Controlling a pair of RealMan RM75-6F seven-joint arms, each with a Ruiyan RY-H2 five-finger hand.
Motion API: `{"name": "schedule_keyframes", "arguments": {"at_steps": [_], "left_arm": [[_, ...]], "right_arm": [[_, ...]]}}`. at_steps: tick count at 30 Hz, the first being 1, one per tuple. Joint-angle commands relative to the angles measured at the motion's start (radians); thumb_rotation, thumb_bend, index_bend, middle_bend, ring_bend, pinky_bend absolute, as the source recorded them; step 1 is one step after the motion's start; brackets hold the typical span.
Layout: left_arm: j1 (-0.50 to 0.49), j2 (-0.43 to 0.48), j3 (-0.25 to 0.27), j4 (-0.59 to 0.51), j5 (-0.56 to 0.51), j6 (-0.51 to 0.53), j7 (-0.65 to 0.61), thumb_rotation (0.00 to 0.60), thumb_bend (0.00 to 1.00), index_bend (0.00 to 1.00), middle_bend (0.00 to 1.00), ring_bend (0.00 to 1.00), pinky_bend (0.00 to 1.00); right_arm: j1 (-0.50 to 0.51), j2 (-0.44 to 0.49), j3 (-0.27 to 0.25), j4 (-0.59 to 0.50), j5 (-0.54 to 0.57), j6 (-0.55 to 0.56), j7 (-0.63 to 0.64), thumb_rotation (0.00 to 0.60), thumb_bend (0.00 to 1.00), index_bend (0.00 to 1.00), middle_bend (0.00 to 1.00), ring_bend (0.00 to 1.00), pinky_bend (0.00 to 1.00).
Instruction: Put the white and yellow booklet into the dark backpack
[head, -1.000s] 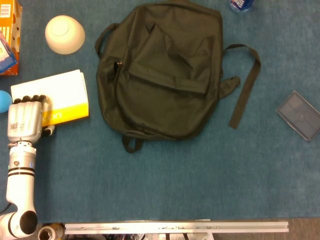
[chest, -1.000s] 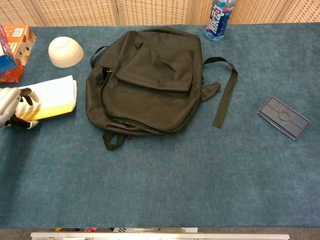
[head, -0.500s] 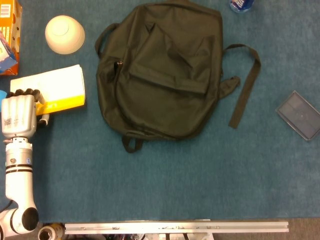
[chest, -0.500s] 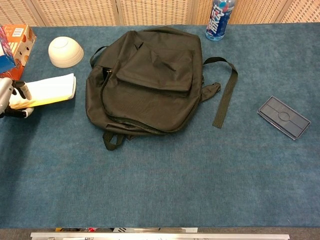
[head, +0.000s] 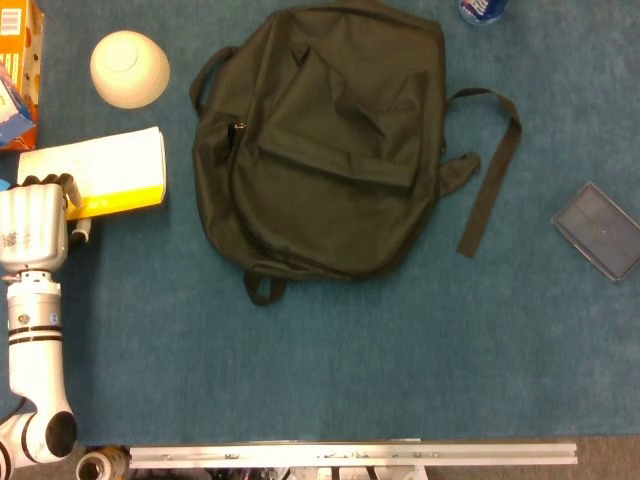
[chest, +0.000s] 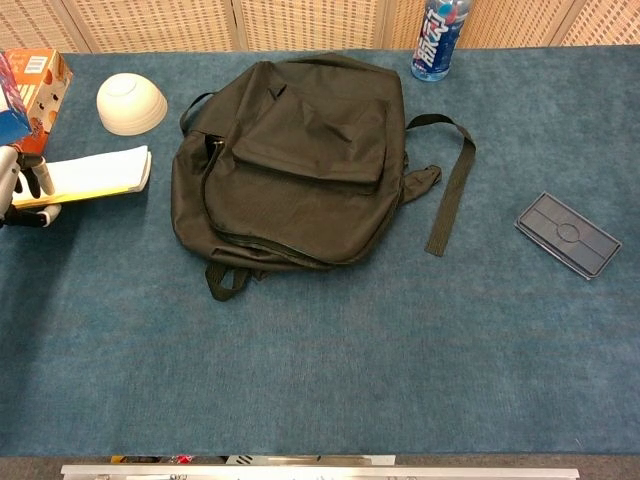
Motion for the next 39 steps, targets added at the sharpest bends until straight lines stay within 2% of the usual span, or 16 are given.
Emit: {"name": "schedule_keyframes", "arguments": {"at_steps": [1, 10, 16, 22, 30, 39], "left_arm": [[0.001, 0.001, 0.005, 0.011, 0.011, -0.001, -0.012, 0.6, 0.4, 0.56, 0.57, 0.51, 0.62], [0.0, 0.013, 0.02, 0.051, 0.062, 0.002, -0.069, 0.6, 0.44, 0.58, 0.59, 0.52, 0.68], [-0.007, 0.047, 0.042, 0.069, 0.145, 0.019, -0.176, 0.6, 0.44, 0.6, 0.6, 0.52, 0.69], [-0.008, 0.063, 0.059, 0.104, 0.23, 0.091, -0.227, 0.6, 0.44, 0.62, 0.62, 0.52, 0.69], [0.0, 0.103, 0.084, 0.123, 0.341, 0.208, -0.24, 0.6, 0.44, 0.63, 0.64, 0.53, 0.69], [0.017, 0.161, 0.112, 0.092, 0.446, 0.329, -0.262, 0.6, 0.44, 0.64, 0.64, 0.53, 0.69]], "right_arm": [[0.001, 0.0, -0.001, 0.001, 0.0, -0.004, 0.001, 0.6, 0.03, 0.28, 0.35, 0.21, 0.26], [0.009, -0.008, -0.004, -0.003, -0.015, -0.011, 0.0, 0.6, 0.04, 0.28, 0.35, 0.21, 0.26], [0.026, -0.03, -0.003, -0.012, -0.025, -0.026, -0.025, 0.6, 0.03, 0.28, 0.35, 0.21, 0.26], [0.063, -0.038, -0.001, -0.049, -0.044, -0.068, -0.069, 0.6, 0.03, 0.28, 0.35, 0.21, 0.26], [0.147, -0.042, 0.015, -0.133, -0.004, -0.2, -0.113, 0.6, 0.03, 0.29, 0.35, 0.22, 0.26], [0.245, -0.144, 0.05, -0.158, 0.062, -0.304, -0.189, 0.6, 0.03, 0.3, 0.37, 0.23, 0.29]]}}
